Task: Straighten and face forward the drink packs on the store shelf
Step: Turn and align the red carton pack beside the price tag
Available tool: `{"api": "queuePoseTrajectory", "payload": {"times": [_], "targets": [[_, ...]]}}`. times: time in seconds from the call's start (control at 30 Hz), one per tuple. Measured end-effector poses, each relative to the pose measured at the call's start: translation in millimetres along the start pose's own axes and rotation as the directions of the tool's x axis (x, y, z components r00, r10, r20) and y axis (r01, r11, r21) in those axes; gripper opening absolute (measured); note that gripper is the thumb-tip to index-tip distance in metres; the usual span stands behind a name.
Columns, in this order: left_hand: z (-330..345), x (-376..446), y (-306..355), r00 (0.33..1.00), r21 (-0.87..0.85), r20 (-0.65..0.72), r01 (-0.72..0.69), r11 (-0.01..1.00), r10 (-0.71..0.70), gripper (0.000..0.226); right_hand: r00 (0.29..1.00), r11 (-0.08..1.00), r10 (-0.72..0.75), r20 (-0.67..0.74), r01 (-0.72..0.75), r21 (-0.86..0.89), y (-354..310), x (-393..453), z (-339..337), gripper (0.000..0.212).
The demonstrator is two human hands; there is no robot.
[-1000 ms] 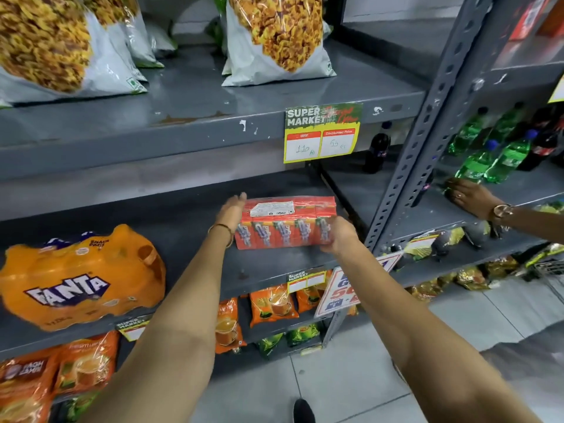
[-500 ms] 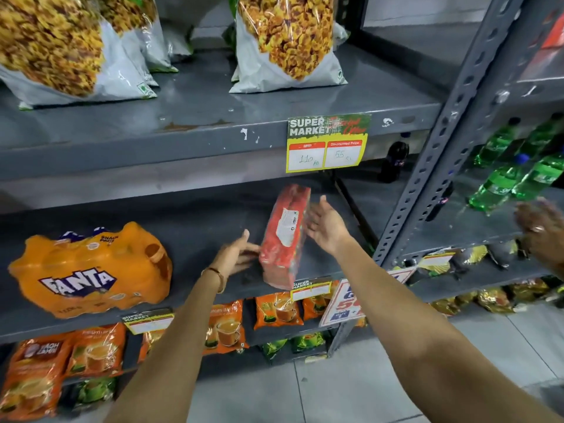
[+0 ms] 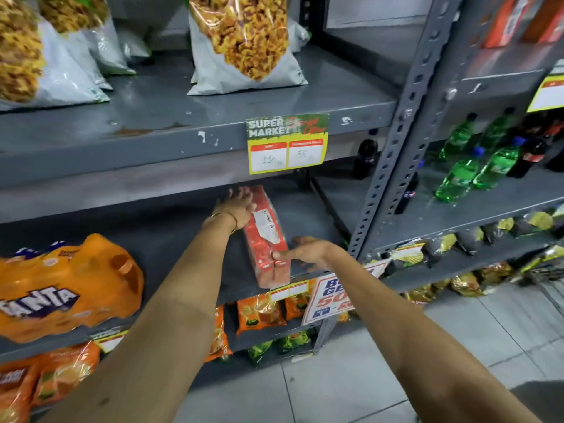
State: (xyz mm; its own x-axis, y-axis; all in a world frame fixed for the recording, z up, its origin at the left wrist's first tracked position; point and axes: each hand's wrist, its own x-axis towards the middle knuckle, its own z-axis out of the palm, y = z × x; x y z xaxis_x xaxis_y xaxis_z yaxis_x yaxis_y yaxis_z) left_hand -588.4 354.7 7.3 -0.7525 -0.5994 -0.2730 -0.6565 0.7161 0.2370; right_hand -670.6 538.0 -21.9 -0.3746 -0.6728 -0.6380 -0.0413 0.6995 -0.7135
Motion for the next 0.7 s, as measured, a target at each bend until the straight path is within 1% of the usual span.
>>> {"api": "queuePoseTrajectory", "payload": {"times": [0.03,0.07,0.17,0.23,0.3,0.37,0.4,0.43,0.47,0.5,0.53,0.57,0.6,0.63,0.67,0.7], "targets": [[2.6,2.6,-3.1,1.000,0.045,0.014,0.006,0.999,-0.006,0.055,1.000,1.000,-0.011,-0.009,0.011,-0.002,-1.7,-1.3,-2.1,0.098],[7.0,2.2,-9.2,1.000,0.066,-0.005,0.015,0.998,-0.015,0.055,1.000,1.000,-0.016,-0.010,0.016,-0.010,-4.2,-3.3,-5.4,0.093],[19.8,-7.5,-31.2,0.985,0.092,-0.167,0.044,0.995,-0.028,0.054,1.000,1.000,-0.022,-0.017,0.022,0.002,-10.9,-6.5,-21.6,0.073],[26.3,-17.1,-42.4,0.951,0.111,-0.307,0.054,0.992,-0.017,0.050,0.991,0.999,-0.053,-0.122,0.054,0.003,-15.9,-8.7,-32.3,0.061],[34.2,-29.6,-49.6,0.903,0.104,-0.429,0.052,0.993,-0.002,0.044,0.956,0.994,-0.099,-0.277,0.082,-0.071,-22.1,-5.5,-39.9,0.048],[43.2,-42.8,-53.3,0.861,0.038,-0.508,0.032,0.999,-0.008,0.039,0.896,0.981,-0.121,-0.427,0.042,-0.190,-28.4,0.9,-38.7,0.044],[46.8,-47.8,-53.7,0.841,-0.033,-0.541,0.003,0.999,-0.020,0.035,0.853,0.977,-0.130,-0.505,0.022,-0.214,-29.5,3.7,-35.4,0.044],[50.3,-53.0,-54.3,0.819,-0.139,-0.571,-0.035,0.990,-0.052,0.029,0.810,0.978,-0.138,-0.569,0.020,-0.209,-28.7,5.9,-29.9,0.042],[52.4,-57.9,-54.7,0.797,-0.273,-0.593,-0.071,0.959,-0.110,0.025,0.771,0.982,-0.148,-0.620,0.042,-0.182,-26.3,6.6,-24.6,0.042],[53.5,-63.1,-57.3,0.776,-0.436,-0.595,-0.094,0.895,-0.208,0.023,0.745,0.988,-0.149,-0.650,0.080,-0.135,-22.2,6.9,-18.6,0.044],[52.7,-68.8,-58.9,0.756,-0.607,-0.565,-0.110,0.787,-0.330,0.024,0.735,0.990,-0.135,-0.665,0.132,-0.055,-16.8,6.8,-14.0,0.048],[52.6,-74.2,-61.1,0.756,-0.756,-0.485,-0.109,0.646,-0.440,0.031,0.743,0.980,-0.105,-0.661,0.188,0.057,-10.2,7.3,-8.7,0.054],[51.9,-77.8,-62.0,0.789,-0.862,-0.352,-0.063,0.504,-0.504,0.043,0.764,0.954,-0.067,-0.642,0.238,0.183,-3.7,7.7,-4.4,0.060],[53.1,-80.1,-63.7,0.832,-0.918,-0.209,0.014,0.397,-0.513,0.055,0.789,0.916,-0.032,-0.613,0.268,0.298,2.9,8.1,0.6,0.066],[54.2,-80.9,-63.2,0.878,-0.944,-0.086,0.080,0.320,-0.471,0.057,0.816,0.879,-0.007,-0.578,0.281,0.385,9.0,8.4,4.9,0.071],[56.8,-81.6,-61.4,0.918,-0.964,-0.001,0.105,0.245,-0.398,0.052,0.845,0.857,0.004,-0.535,0.273,0.437,14.9,9.6,9.0,0.074]]}}
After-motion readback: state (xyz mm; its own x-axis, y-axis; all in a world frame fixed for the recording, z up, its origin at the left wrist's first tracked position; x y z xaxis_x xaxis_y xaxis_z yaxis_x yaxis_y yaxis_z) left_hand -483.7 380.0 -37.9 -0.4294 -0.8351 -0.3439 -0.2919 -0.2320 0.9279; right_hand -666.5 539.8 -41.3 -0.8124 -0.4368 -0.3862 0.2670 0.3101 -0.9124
